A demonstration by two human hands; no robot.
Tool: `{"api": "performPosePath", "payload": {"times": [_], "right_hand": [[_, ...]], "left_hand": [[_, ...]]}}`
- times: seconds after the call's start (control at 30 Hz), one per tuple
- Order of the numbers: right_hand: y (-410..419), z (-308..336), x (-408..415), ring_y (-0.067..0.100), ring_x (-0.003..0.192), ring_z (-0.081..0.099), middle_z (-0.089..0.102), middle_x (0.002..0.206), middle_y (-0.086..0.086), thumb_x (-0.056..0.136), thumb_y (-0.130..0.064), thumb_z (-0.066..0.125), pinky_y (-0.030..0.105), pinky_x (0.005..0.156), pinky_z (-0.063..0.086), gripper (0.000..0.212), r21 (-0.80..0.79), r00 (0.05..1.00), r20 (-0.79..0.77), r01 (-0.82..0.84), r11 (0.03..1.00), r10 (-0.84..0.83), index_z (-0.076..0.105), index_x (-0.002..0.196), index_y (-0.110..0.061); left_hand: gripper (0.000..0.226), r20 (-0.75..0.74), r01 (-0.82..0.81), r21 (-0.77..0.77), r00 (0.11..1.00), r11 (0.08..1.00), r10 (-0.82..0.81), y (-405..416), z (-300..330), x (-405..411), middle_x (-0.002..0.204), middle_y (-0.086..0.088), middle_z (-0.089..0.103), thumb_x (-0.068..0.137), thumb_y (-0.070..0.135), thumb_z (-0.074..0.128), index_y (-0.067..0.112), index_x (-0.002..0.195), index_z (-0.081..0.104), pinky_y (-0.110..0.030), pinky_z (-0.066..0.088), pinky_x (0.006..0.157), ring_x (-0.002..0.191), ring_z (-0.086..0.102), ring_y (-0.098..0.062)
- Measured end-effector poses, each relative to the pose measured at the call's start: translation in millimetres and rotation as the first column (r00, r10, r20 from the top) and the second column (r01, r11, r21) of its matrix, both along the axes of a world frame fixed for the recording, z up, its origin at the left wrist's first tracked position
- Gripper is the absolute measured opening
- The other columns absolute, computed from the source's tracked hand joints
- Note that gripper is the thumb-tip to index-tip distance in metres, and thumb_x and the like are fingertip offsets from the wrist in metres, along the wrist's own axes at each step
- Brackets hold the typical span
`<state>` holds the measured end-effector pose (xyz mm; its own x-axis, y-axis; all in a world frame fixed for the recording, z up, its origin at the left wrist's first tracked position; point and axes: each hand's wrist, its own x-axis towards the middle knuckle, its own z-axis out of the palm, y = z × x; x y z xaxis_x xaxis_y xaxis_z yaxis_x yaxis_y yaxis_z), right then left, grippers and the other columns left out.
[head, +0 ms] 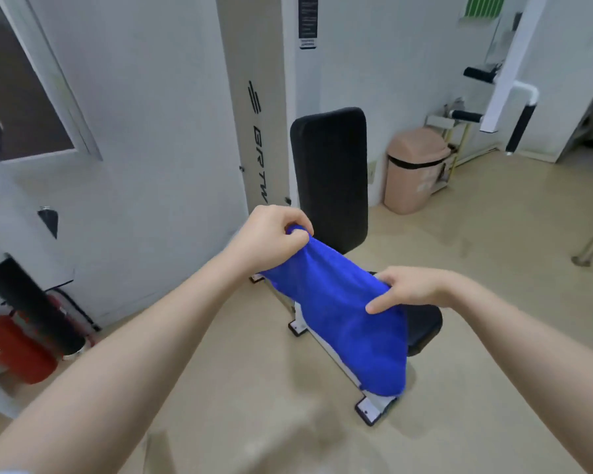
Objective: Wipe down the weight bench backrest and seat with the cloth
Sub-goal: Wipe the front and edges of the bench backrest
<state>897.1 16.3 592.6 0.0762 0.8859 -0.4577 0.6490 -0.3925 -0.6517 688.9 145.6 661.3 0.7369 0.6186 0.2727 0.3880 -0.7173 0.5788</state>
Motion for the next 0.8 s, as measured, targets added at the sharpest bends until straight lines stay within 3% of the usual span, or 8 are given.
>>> {"api": "performPosePath", "payload": {"times": [0.13,0.23,0.33,0.4,0.47,0.6,0.7,0.8], "right_hand": [[1,-4,75,0.021,0.097,0.066,0.071,0.106,0.005,0.078,-0.03,0.063,0.032,0.086,0.049,0.033,0.186,0.917,-0.365,0.243,0.952,-0.162,0.066,0.103,-0.008],[31,9,104,0.023,0.08,0.065,0.068,0.091,0.01,0.073,-0.025,0.06,0.029,0.071,0.05,0.028,0.161,0.62,-0.738,0.544,0.823,-0.266,0.068,0.095,-0.009],[73,26,109,0.025,0.089,0.064,0.067,0.096,0.013,0.072,-0.023,0.061,0.036,0.088,0.046,0.031,0.029,0.244,-0.949,0.698,0.716,-0.199,0.069,0.099,-0.012],[105,32,111,0.024,0.095,0.064,0.069,0.099,0.012,0.078,-0.03,0.057,0.037,0.095,0.045,0.036,0.01,0.137,-0.982,0.726,0.687,-0.13,0.07,0.106,-0.011],[132,34,111,0.018,0.092,0.069,0.073,0.095,0.004,0.088,-0.034,0.049,0.036,0.094,0.046,0.035,0.001,0.066,-0.995,0.777,0.63,-0.08,0.076,0.092,-0.012],[179,38,134,0.013,0.081,0.07,0.073,0.089,0.0,0.092,-0.034,0.05,0.033,0.077,0.055,0.028,0.077,0.134,-0.988,0.849,0.523,-0.072,0.07,0.095,-0.015],[223,40,158,0.013,0.078,0.065,0.066,0.089,-0.002,0.092,-0.021,0.053,0.025,0.063,0.054,0.015,0.339,0.475,-0.86,0.805,0.487,-0.187,0.059,0.105,-0.018],[275,43,180,0.015,0.101,0.06,0.062,0.113,-0.006,0.089,-0.012,0.056,0.024,0.077,0.048,0.041,0.557,0.748,-0.513,0.663,0.5,-0.42,0.047,0.128,-0.022]], "left_hand": [[0.027,0.042,-0.14,-0.077,0.989,0.987,0.143,42,-2,39,0.064,0.004,0.057,0.079,0.005,0.044,0.02,0.072,0.066,-0.013,0.034,0.052,0.059,0.046,-0.005],[0.023,-0.076,-0.207,-0.125,0.977,0.97,0.198,74,-17,68,0.067,0.002,0.056,0.08,0.006,0.043,0.018,0.076,0.062,-0.022,0.035,0.054,0.062,0.046,-0.013],[0.018,-0.211,-0.224,-0.115,0.958,0.968,0.197,101,-35,101,0.072,0.0,0.057,0.084,0.007,0.042,0.017,0.086,0.057,-0.024,0.038,0.053,0.067,0.053,-0.019],[0.007,-0.315,-0.236,-0.174,0.933,0.956,0.173,124,-48,130,0.085,-0.008,0.058,0.089,0.013,0.048,0.013,0.095,0.051,-0.029,0.044,0.06,0.077,0.059,-0.027],[0.035,-0.423,-0.244,-0.144,0.891,0.959,0.163,139,-62,151,0.107,-0.016,0.058,0.089,0.03,0.057,0.009,0.115,0.045,-0.037,0.048,0.079,0.096,0.059,-0.032],[0.038,-0.164,-0.187,-0.045,0.97,0.981,0.177,176,-67,188,0.094,0.0,0.064,0.093,0.034,0.049,0.015,0.126,0.049,-0.025,0.042,0.077,0.088,0.058,-0.016],[0.029,0.063,-0.175,-0.069,0.982,0.982,0.179,230,-57,210,0.083,0.009,0.057,0.094,0.024,0.046,0.017,0.121,0.054,-0.024,0.044,0.073,0.079,0.057,-0.012],[0.046,0.126,-0.072,-0.003,0.989,0.997,0.072,291,-40,229,0.106,0.007,0.056,0.093,0.017,0.047,0.023,0.138,0.041,-0.02,0.042,0.08,0.087,0.054,-0.009]]}}
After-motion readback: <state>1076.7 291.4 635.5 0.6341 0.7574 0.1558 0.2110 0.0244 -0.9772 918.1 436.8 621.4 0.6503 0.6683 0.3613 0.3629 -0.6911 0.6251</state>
